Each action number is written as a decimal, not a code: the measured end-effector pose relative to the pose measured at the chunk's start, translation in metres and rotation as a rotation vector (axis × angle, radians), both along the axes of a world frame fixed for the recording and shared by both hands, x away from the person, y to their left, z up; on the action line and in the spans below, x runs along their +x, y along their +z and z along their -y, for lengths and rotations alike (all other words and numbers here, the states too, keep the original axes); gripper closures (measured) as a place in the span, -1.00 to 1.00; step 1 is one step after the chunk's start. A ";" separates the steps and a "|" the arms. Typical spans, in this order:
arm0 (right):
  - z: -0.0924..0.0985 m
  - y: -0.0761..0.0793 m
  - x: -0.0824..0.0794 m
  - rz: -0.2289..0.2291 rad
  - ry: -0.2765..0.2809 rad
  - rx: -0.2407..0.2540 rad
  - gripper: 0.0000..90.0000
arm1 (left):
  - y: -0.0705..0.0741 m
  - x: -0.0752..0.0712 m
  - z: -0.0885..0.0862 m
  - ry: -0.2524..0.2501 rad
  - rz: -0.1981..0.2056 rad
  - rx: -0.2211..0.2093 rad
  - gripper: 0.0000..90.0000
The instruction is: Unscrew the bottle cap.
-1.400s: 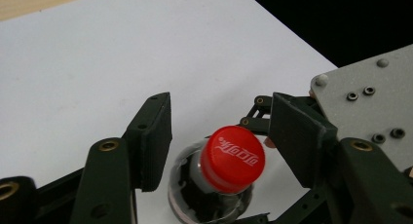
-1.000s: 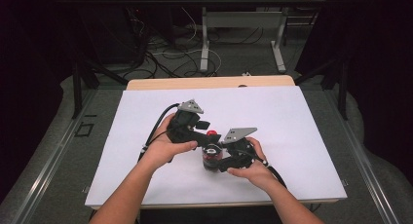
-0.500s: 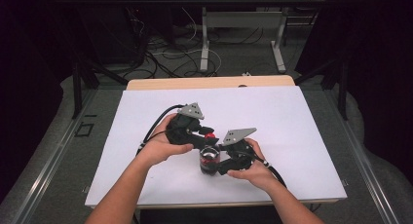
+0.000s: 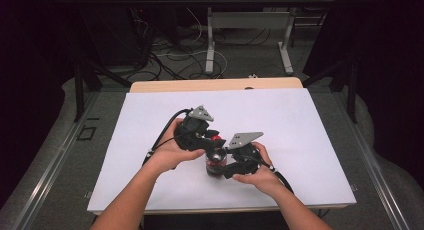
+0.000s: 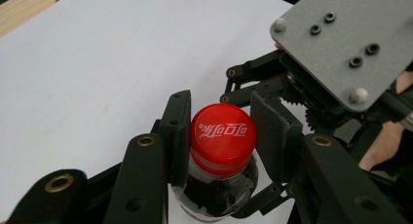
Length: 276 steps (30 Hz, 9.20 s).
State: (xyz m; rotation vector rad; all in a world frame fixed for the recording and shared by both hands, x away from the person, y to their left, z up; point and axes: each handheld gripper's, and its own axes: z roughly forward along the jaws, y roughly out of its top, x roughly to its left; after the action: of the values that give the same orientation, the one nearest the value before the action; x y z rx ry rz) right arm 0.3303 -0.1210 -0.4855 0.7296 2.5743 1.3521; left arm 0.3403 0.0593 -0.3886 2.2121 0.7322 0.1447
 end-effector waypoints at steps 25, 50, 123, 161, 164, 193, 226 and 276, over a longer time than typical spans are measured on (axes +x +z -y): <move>0.001 -0.002 0.001 0.028 -0.111 -0.013 -0.31 | 0.004 0.000 0.016 0.283 -0.094 -0.052 0.12; 0.002 0.002 0.000 0.007 0.038 0.035 -0.31 | 0.006 0.015 -0.017 -0.238 0.024 -0.047 0.06; 0.003 0.003 -0.002 0.015 0.031 0.033 -0.31 | 0.007 0.017 -0.019 -0.222 0.010 -0.019 0.12; 0.004 0.000 -0.001 0.060 -0.133 -0.017 -0.31 | 0.010 0.000 0.022 0.409 -0.150 -0.027 0.35; 0.005 0.001 0.000 0.054 -0.132 -0.006 -0.31 | 0.012 0.005 0.017 0.352 -0.187 -0.090 0.21; 0.004 0.007 -0.004 0.016 0.068 0.061 -0.31 | 0.005 0.024 -0.022 -0.315 -0.044 -0.134 0.04; 0.003 0.003 -0.003 0.059 -0.093 -0.004 -0.31 | 0.008 0.002 0.015 0.339 -0.136 -0.036 0.36; 0.004 0.008 -0.005 0.047 0.025 0.053 -0.31 | 0.006 0.025 -0.012 -0.284 -0.026 -0.038 0.24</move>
State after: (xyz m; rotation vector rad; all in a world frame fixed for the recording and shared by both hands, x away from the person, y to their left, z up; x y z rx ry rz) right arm 0.3256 -0.1252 -0.4775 0.6668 2.5285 1.4324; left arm 0.3654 0.0714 -0.3826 2.2581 0.4241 -0.0397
